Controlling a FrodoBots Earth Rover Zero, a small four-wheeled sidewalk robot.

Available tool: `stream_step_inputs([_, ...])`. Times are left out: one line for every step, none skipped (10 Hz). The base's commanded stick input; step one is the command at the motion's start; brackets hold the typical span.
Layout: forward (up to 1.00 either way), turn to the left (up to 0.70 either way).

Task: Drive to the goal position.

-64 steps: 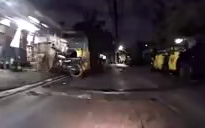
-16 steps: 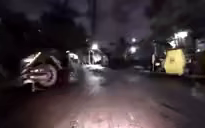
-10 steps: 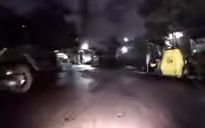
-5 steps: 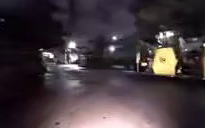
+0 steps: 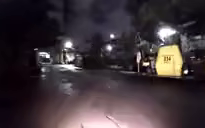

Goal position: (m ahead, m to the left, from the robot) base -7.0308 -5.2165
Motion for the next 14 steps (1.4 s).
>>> stream_step_inputs([1.0, 0.0])
stream_step_inputs([1.0, 0.0])
stream_step_inputs([1.0, 0.0])
stream_step_inputs([1.0, 0.0])
stream_step_inputs([1.0, 0.0])
stream_step_inputs([1.0, 0.0])
stream_step_inputs([1.0, 0.0])
stream_step_inputs([1.0, 0.0])
stream_step_inputs([1.0, 0.0])
stream_step_inputs([1.0, 0.0])
stream_step_inputs([1.0, 0.0])
stream_step_inputs([1.0, 0.0])
stream_step_inputs([1.0, 0.0])
stream_step_inputs([1.0, 0.23])
